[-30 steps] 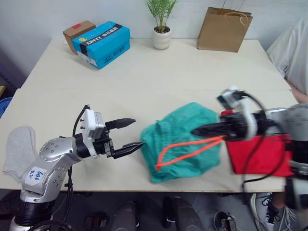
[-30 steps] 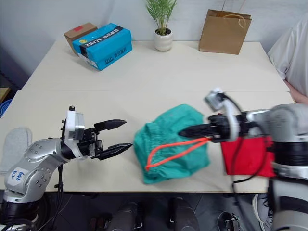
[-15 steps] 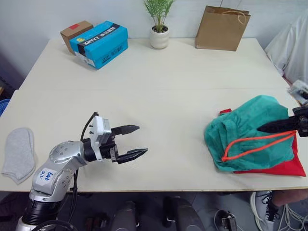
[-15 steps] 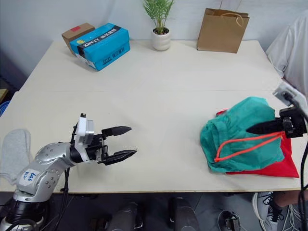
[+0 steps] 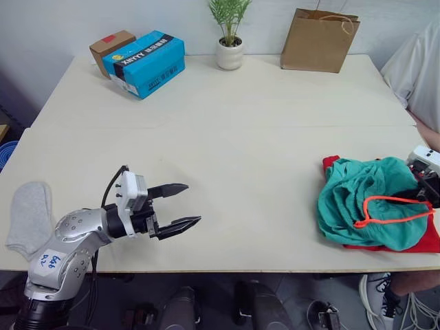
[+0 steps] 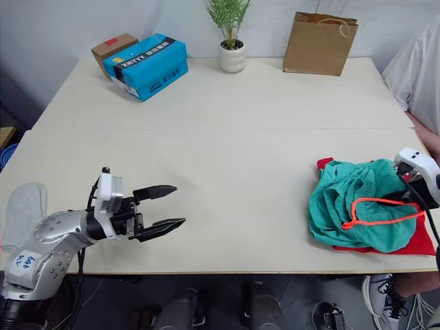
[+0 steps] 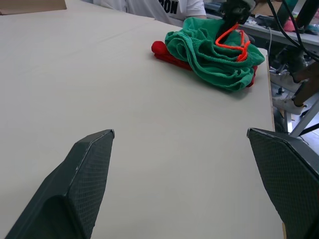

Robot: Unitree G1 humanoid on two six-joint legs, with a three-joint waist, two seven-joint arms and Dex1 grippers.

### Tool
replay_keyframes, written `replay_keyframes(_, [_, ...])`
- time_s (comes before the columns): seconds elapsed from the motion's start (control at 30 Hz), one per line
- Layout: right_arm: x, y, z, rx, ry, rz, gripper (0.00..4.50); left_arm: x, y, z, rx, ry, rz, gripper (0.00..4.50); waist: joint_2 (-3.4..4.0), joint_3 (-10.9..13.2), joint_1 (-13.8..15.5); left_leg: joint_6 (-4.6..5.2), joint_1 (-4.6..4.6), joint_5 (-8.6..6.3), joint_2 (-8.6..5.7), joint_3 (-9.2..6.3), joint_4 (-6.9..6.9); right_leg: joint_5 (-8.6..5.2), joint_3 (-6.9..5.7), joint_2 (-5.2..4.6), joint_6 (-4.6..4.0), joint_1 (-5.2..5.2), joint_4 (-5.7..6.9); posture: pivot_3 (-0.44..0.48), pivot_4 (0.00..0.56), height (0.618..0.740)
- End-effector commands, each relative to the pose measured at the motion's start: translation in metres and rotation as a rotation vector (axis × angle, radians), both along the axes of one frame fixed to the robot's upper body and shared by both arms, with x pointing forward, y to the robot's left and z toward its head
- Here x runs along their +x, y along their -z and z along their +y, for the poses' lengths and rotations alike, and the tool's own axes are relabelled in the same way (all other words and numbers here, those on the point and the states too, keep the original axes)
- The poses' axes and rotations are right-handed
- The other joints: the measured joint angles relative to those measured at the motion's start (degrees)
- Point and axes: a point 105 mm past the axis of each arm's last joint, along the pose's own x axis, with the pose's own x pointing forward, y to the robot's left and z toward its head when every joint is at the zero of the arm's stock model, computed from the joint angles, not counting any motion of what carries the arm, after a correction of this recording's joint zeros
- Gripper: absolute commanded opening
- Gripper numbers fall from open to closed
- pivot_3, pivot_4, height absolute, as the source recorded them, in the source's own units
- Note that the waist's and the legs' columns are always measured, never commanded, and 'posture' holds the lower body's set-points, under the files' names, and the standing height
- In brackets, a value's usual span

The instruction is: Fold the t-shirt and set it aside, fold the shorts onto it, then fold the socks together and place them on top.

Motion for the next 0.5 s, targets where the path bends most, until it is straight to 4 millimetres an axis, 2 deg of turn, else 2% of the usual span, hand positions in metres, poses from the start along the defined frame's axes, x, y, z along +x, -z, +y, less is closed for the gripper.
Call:
replay_keyframes(0.03, [-0.002,-0.007,-0.004,0.055,0.05,-0.029,0.0,-0.005,-0.01,-0.001,0.001,0.012,-0.046,4.48,0.01,0.0,0.0,0.0,0.01,0.0,0.0,0.0,0.0,0.0,0.0,0.0,0.0,0.0,0.02,0.0,0.15,0.74])
replay_keyframes(0.07, [-0.003,-0.009,-0.004,0.072,0.05,-0.037,0.52,-0.005,-0.01,-0.001,0.002,0.012,-0.046,4.5,0.01,0.0,0.0,0.0,0.01,0.0,0.0,0.0,-0.01,0.0,0.0,0.0,0.0,-0.01,0.04,0.0,0.15,0.74])
replay_keyframes(0.13, [-0.005,-0.016,-0.008,0.058,0.034,-0.083,0.96,-0.005,-0.008,0.0,0.006,0.013,-0.044,4.5,0.01,0.0,0.0,-0.01,0.02,0.0,0.02,0.0,-0.02,0.0,0.0,0.01,0.0,-0.01,0.04,0.0,0.15,0.74])
replay_keyframes(0.23, [-0.011,-0.03,-0.015,0.044,0.018,-0.125,1.98,-0.003,-0.005,0.001,0.02,0.013,-0.047,4.5,0.05,0.0,0.1,-0.01,0.02,0.0,0.02,0.0,-0.02,0.0,0.0,0.02,0.0,-0.01,0.04,0.0,0.15,0.74])
replay_keyframes(0.33, [-0.016,-0.051,-0.02,0.014,-0.025,-0.228,3.01,0.002,-0.004,0.007,0.031,-0.002,-0.06,4.5,0.11,0.0,0.1,-0.01,0.02,-0.01,0.02,0.01,0.0,0.0,0.0,0.01,0.0,-0.01,0.06,0.0,0.15,0.74])
replay_keyframes(0.47, [-0.014,-0.089,-0.008,-0.031,-0.155,-0.481,4.41,0.01,-0.003,0.015,0.047,-0.018,-0.056,4.5,0.14,0.0,0.0,-0.03,0.06,-0.03,0.04,0.01,-0.02,0.0,0.0,0.05,0.0,0.0,0.07,0.0,0.15,0.74])
replay_keyframes(0.5, [-0.011,-0.099,0.0,-0.051,-0.194,-0.573,4.46,0.013,-0.002,0.018,0.057,-0.021,-0.054,4.5,0.14,0.0,-0.2,-0.05,0.09,-0.04,0.06,0.02,-0.02,0.0,0.02,0.08,0.0,0.01,0.08,0.0,0.15,0.74])
